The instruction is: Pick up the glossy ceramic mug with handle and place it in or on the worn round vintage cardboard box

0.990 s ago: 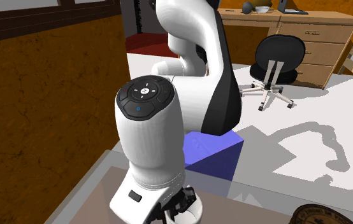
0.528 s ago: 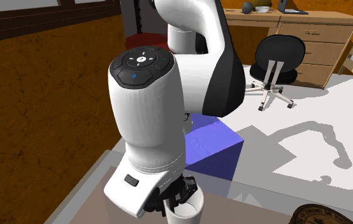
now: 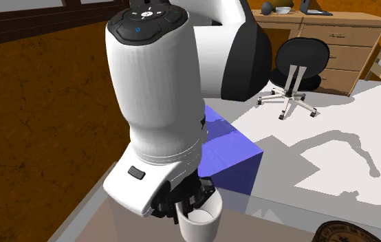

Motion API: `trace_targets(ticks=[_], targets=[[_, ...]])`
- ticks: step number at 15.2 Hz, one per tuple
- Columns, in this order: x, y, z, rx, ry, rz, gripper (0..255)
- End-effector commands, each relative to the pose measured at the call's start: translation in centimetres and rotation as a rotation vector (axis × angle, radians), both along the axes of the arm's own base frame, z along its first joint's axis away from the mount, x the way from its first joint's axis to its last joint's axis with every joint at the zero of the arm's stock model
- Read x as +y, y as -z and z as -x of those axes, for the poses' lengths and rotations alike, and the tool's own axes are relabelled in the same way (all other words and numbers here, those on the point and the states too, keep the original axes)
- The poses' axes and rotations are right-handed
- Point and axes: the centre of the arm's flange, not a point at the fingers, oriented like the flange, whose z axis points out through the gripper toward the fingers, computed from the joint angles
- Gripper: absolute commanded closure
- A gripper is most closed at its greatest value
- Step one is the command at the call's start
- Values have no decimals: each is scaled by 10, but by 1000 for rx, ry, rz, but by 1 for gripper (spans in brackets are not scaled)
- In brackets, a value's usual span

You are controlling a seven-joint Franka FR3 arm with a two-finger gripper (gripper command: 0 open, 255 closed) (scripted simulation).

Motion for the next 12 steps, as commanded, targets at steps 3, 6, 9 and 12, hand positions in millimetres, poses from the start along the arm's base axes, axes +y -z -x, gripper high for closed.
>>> trace_targets(ticks=[3,6,9,12], targets=[[0,-21,1,0,0,0,255],[0,-37,1,0,0,0,255],[0,-53,1,0,0,0,255],[22,-59,-14,0,0,0,255]])
